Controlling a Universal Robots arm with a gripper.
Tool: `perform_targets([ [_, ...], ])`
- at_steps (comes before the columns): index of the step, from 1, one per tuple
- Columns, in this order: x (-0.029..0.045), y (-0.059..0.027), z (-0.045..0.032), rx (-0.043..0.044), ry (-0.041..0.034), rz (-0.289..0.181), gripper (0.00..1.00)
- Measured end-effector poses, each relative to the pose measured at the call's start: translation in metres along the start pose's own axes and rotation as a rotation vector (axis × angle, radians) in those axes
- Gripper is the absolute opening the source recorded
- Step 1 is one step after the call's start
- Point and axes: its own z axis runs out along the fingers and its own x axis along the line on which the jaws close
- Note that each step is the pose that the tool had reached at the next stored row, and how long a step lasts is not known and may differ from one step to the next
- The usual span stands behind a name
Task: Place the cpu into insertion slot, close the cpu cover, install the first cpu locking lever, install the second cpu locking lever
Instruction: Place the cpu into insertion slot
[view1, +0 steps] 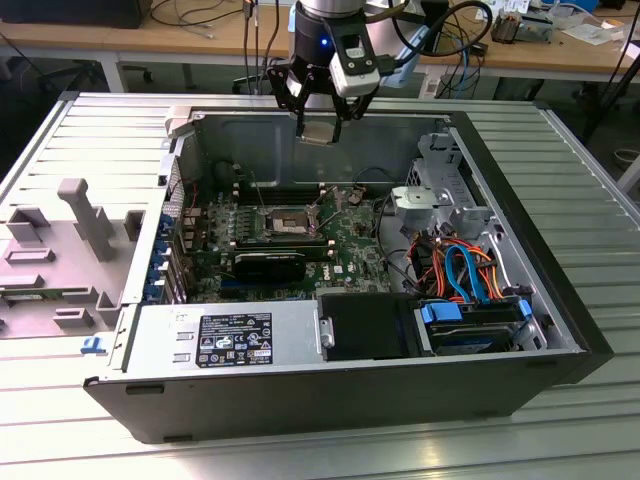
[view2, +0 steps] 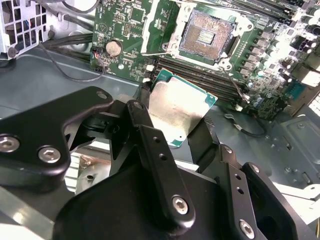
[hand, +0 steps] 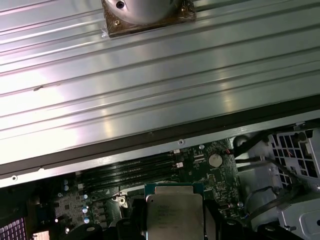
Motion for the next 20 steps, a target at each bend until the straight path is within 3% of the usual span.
perform_targets([
  [20,0.0,-0.0001,0.0012,-0.0006,-0.0027,0.03,0.55],
])
